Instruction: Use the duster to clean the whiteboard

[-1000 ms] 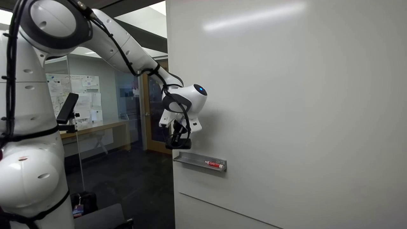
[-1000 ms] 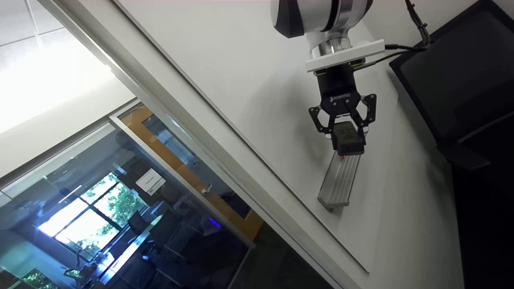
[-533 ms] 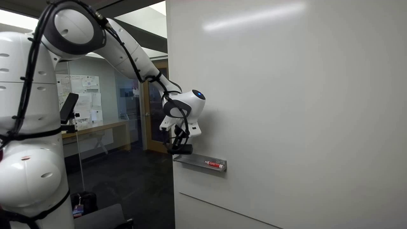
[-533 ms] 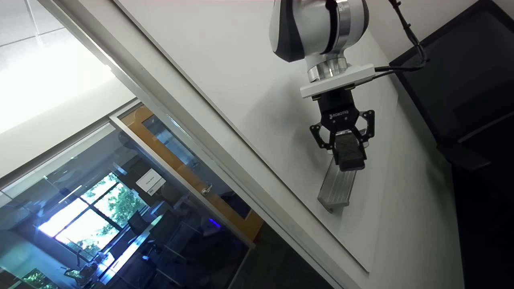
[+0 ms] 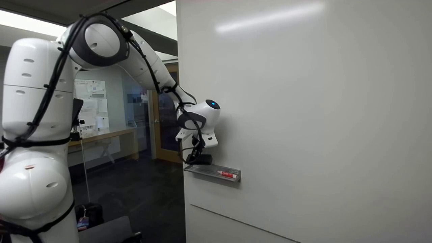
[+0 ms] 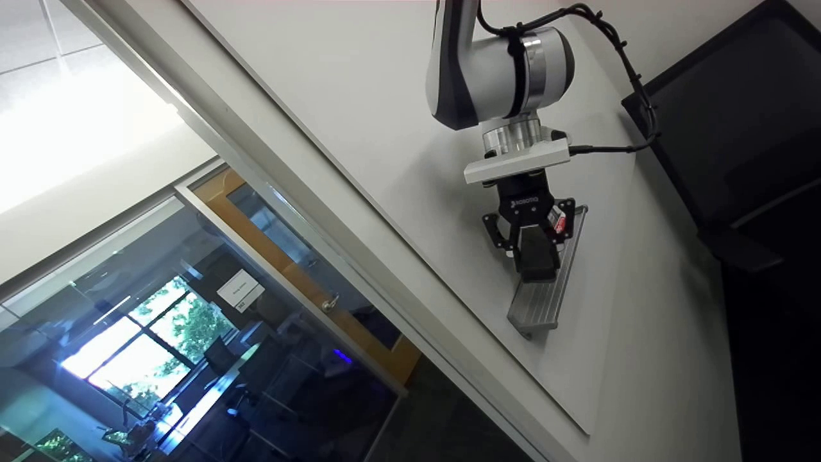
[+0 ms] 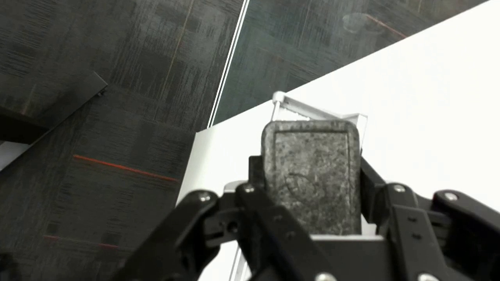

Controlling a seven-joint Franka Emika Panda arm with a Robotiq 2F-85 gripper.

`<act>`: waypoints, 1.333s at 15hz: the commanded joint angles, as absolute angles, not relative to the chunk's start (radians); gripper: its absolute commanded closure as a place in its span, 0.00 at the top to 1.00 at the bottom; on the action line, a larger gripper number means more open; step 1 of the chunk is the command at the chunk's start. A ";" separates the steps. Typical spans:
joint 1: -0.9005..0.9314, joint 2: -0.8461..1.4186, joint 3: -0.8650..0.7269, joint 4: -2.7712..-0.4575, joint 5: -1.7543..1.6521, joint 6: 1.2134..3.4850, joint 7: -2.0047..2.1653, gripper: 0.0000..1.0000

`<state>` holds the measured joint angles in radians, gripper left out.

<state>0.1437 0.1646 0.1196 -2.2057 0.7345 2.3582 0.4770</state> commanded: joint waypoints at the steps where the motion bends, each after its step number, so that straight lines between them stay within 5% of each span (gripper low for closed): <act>1: 0.153 0.224 0.121 -2.155 0.764 2.453 0.510 0.32; 17: 0.149 0.247 0.086 -2.150 0.701 2.488 0.626 0.33; 18: 0.148 0.247 0.084 -2.149 0.696 2.488 0.629 0.50; 20: 0.146 0.246 0.080 -2.147 0.692 2.488 0.635 0.62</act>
<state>0.1445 0.2438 0.0855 -2.1701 0.7103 2.4739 0.5920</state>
